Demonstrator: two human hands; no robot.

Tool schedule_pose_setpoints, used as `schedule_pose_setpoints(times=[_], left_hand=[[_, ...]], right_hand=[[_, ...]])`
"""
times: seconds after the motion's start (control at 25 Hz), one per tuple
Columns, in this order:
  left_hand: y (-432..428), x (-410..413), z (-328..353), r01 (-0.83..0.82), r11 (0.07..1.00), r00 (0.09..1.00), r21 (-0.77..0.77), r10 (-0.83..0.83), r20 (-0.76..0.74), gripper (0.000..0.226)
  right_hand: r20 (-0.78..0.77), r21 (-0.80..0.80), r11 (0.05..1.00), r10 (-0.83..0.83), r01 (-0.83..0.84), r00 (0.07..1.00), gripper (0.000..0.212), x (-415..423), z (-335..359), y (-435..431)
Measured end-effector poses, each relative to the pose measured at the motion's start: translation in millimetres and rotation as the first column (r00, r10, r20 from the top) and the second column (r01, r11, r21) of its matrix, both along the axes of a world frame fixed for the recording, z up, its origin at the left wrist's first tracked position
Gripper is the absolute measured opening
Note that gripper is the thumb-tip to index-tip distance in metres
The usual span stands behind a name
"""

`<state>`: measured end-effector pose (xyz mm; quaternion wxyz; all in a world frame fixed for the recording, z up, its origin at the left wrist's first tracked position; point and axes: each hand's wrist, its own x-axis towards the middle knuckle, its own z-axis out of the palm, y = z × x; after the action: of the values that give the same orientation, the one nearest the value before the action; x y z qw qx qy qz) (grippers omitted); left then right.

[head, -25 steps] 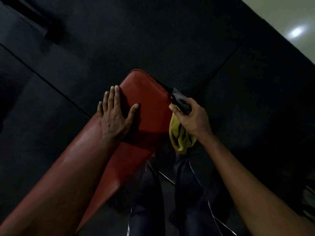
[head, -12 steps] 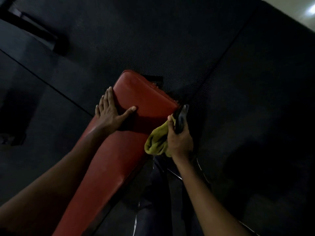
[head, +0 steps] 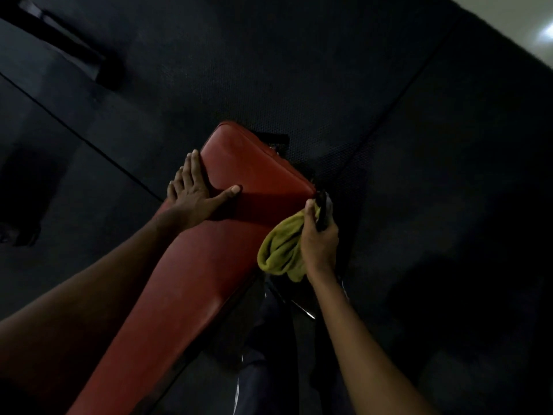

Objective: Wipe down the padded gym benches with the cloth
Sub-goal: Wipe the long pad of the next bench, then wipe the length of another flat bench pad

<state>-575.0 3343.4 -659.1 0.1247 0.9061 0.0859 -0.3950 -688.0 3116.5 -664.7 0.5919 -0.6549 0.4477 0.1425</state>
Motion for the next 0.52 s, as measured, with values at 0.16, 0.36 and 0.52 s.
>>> schedule_pose_setpoints(times=[0.16,0.36,0.52], left_hand=[[0.3,-1.3,-0.3,-0.014,0.999,1.0,-0.031,0.014,-0.012,0.125],[2.0,-0.6,-0.5,-0.047,0.996,0.999,-0.079,0.046,-0.015,0.126],[-5.7,3.4,20.0,-0.096,0.992,0.995,-0.082,0.093,-0.039,0.115]], right_hand=[[-0.085,-0.094,0.978,0.177,-0.185,0.98,0.071,-9.2,1.5,-12.8],[-0.097,-0.129,0.928,0.34,-0.351,0.935,0.061,40.9,16.2,-45.3],[-0.153,-0.077,0.81,0.567,-0.582,0.809,0.067,77.1,59.5,-64.5]])
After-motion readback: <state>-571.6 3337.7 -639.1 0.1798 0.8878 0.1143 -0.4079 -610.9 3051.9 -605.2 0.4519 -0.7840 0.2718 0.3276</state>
